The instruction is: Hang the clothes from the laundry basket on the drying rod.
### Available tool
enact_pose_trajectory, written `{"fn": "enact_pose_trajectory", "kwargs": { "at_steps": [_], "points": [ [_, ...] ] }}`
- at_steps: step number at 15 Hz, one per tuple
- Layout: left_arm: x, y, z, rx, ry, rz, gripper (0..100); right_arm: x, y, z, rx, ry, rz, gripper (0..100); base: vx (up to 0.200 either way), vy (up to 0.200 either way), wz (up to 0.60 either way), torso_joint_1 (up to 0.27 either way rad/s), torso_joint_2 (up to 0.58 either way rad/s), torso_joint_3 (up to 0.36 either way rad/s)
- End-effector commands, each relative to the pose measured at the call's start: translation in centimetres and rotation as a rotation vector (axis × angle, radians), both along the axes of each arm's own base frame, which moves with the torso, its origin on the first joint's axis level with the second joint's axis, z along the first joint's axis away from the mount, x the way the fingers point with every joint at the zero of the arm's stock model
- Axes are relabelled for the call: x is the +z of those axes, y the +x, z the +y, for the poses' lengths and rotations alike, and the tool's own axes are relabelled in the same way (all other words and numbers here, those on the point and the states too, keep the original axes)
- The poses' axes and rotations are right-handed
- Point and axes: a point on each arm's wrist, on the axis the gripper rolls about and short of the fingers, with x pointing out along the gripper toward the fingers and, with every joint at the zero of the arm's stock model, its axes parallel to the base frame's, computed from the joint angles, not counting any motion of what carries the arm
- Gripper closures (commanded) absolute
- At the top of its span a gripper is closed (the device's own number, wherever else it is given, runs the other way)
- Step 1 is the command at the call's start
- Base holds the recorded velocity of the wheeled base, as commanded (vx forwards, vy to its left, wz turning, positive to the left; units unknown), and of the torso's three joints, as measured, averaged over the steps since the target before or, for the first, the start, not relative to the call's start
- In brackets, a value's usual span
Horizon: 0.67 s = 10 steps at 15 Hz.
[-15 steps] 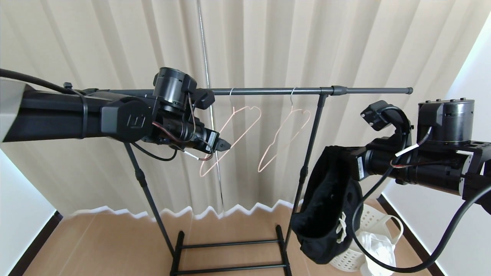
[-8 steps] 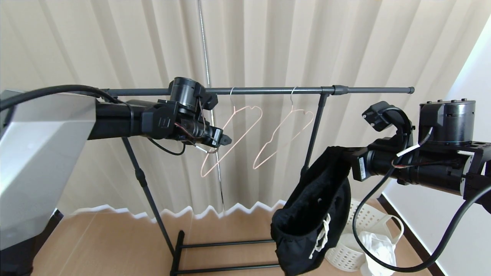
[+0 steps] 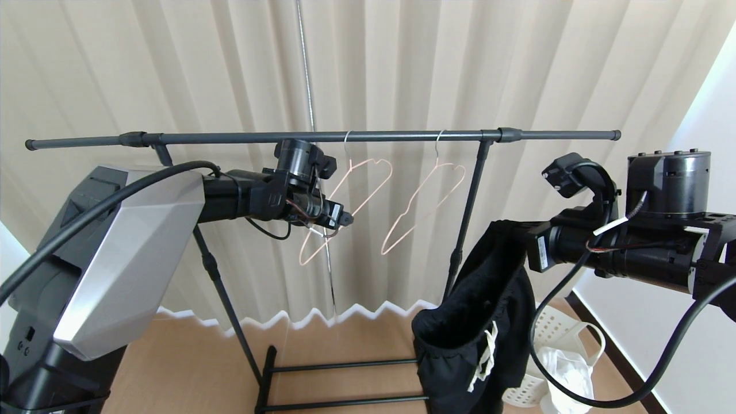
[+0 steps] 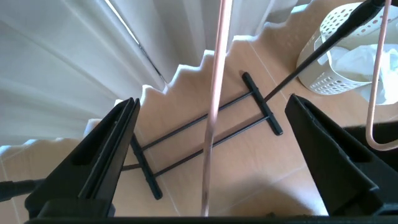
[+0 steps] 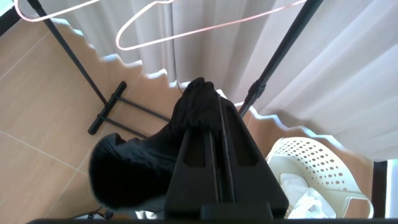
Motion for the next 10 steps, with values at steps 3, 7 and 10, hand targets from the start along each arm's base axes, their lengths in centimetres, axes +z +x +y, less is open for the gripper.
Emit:
{"fn": "enact_pose_trajectory", "kwargs": {
  "at_steps": [3,7,10],
  "points": [
    [-0.77,0.36,-0.05,0.008,-0.002,0.013,100,-0.16,0.07,0.04,0.001,-0.002,0.004,100,0.0,0.0,0.0,0.0,0.0,0.0],
    [-0.52,0.31,-0.03,0.01,-0.007,0.006,100,-0.11,0.04,0.03,0.001,-0.001,0.003,100,0.0,0.0,0.0,0.0,0.0,0.0],
    [-0.42,0.31,-0.02,0.017,-0.011,0.003,100,-0.11,0.04,0.03,0.0,0.0,0.003,100,0.0,0.0,0.0,0.0,0.0,0.0]
  ]
}}
